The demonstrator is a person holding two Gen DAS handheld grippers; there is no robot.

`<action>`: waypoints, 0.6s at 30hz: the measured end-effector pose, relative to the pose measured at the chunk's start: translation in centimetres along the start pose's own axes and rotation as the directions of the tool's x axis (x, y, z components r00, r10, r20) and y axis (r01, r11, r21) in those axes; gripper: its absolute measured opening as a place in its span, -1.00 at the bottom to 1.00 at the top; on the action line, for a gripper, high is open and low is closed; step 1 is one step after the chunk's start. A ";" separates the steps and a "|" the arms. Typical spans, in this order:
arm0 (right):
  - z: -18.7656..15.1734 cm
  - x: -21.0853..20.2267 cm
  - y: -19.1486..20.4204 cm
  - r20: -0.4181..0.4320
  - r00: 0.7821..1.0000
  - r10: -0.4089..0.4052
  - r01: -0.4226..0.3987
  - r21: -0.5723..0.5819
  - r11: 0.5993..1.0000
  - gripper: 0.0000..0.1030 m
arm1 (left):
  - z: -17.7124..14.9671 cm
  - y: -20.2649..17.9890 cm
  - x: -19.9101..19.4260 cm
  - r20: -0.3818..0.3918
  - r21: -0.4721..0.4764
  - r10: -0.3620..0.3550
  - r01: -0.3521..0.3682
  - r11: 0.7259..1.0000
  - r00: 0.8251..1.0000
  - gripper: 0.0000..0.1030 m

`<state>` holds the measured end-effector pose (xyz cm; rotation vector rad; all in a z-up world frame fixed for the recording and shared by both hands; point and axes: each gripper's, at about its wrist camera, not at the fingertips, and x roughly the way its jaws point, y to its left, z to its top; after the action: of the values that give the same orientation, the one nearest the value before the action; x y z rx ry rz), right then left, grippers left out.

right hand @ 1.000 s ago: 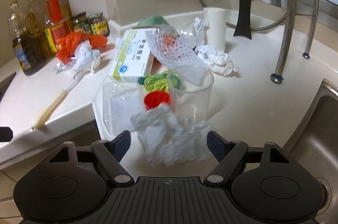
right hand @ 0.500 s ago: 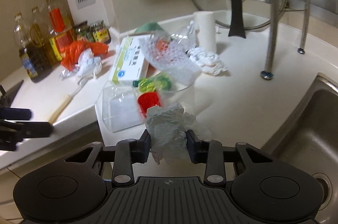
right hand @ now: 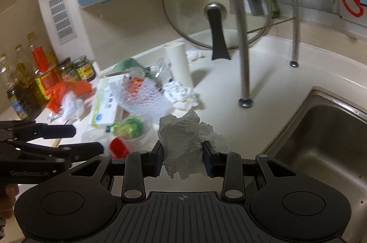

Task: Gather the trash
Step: 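Grasp the clear plastic cup with the left gripper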

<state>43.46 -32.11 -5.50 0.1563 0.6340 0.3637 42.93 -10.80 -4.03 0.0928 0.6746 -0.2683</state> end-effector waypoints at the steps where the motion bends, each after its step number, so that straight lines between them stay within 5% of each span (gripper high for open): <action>1: 0.1 0.0 -0.3 0.000 1.000 -0.001 0.001 0.003 1.000 -0.30 | 0.2 -0.3 0.6 -0.002 0.006 -0.005 0.005 1.000 1.000 0.36; 13: 0.5 1.0 -3.1 -0.016 1.000 -0.001 0.002 0.036 0.999 -0.30 | 1.4 -2.2 5.2 -0.047 0.037 0.011 -0.009 0.999 0.999 0.25; 18: 0.8 1.4 -3.5 -0.020 1.000 0.008 -0.007 0.039 0.999 -0.30 | 1.8 -2.6 6.0 -0.055 0.049 0.022 -0.019 0.999 0.998 0.01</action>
<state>45.96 -34.82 -6.56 0.1926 0.6613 0.3608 47.79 -14.90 -6.45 0.1536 0.7216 -0.2630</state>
